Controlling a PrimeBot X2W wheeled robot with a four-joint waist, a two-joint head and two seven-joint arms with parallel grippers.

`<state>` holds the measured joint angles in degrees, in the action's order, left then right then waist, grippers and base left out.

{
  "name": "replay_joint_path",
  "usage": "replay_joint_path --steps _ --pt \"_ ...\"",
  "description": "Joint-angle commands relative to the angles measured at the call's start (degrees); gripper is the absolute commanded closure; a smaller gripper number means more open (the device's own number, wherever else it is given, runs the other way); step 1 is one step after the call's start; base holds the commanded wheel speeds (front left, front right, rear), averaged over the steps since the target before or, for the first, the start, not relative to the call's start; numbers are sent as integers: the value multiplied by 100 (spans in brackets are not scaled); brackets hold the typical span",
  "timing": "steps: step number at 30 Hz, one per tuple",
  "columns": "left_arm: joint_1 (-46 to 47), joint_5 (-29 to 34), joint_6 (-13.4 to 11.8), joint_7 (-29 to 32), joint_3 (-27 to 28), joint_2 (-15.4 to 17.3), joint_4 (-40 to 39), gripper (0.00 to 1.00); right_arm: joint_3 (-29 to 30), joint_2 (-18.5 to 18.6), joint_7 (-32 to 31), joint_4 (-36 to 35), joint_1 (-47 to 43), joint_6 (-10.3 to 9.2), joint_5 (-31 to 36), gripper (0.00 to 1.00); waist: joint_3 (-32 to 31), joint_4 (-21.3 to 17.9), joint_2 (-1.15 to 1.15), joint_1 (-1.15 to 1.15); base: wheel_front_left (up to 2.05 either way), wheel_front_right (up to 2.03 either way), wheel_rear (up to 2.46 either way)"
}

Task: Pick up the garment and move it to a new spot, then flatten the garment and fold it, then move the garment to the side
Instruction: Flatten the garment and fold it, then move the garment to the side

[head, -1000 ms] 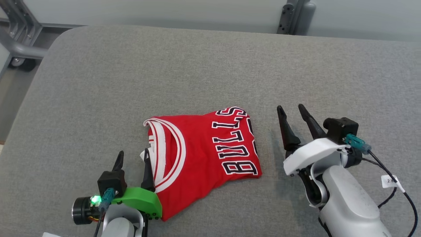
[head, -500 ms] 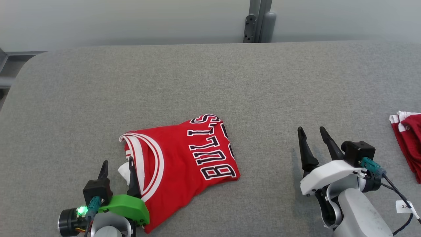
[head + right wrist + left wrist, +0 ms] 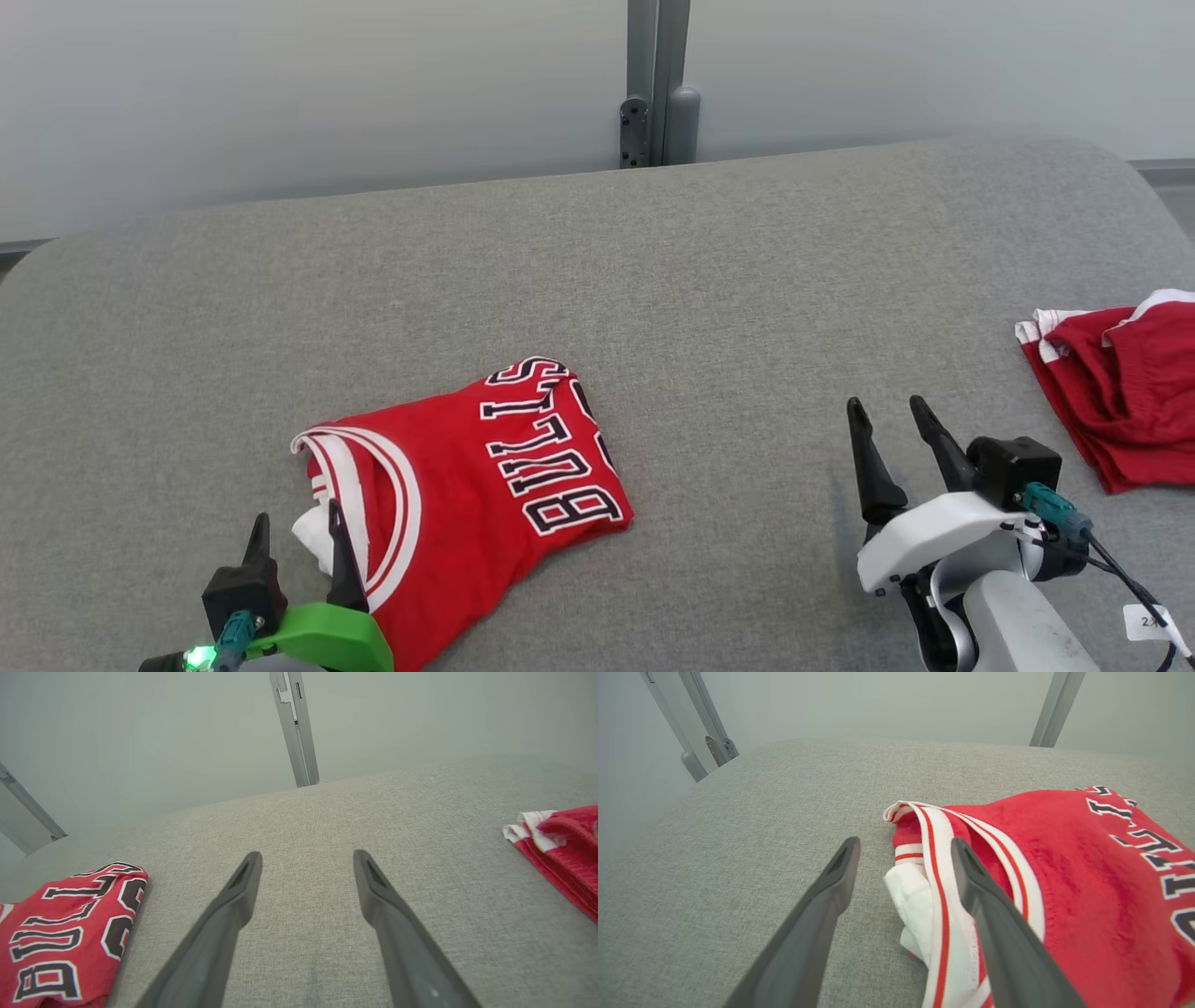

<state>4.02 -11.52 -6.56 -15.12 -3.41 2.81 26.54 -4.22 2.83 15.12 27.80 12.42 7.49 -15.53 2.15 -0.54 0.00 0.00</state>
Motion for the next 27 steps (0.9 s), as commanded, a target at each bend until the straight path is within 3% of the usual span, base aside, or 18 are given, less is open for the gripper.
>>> replay_joint_path --steps 1,18,27 --pt "-92 60 17 1 37 21 -33 0 6 15 -1 -36 -102 -1 84 0 -114 -113 0 0 0 0 0" --pt "-262 -120 -48 1 106 20 -164 0 -22 15 -1 54 -297 -1 81 0 -224 -24 0 0 0 0 0" --pt "-143 -170 -19 1 -116 21 -95 0 -792 15 -1 468 22 -1 -410 0 -2 407 0 0 0 0 0"
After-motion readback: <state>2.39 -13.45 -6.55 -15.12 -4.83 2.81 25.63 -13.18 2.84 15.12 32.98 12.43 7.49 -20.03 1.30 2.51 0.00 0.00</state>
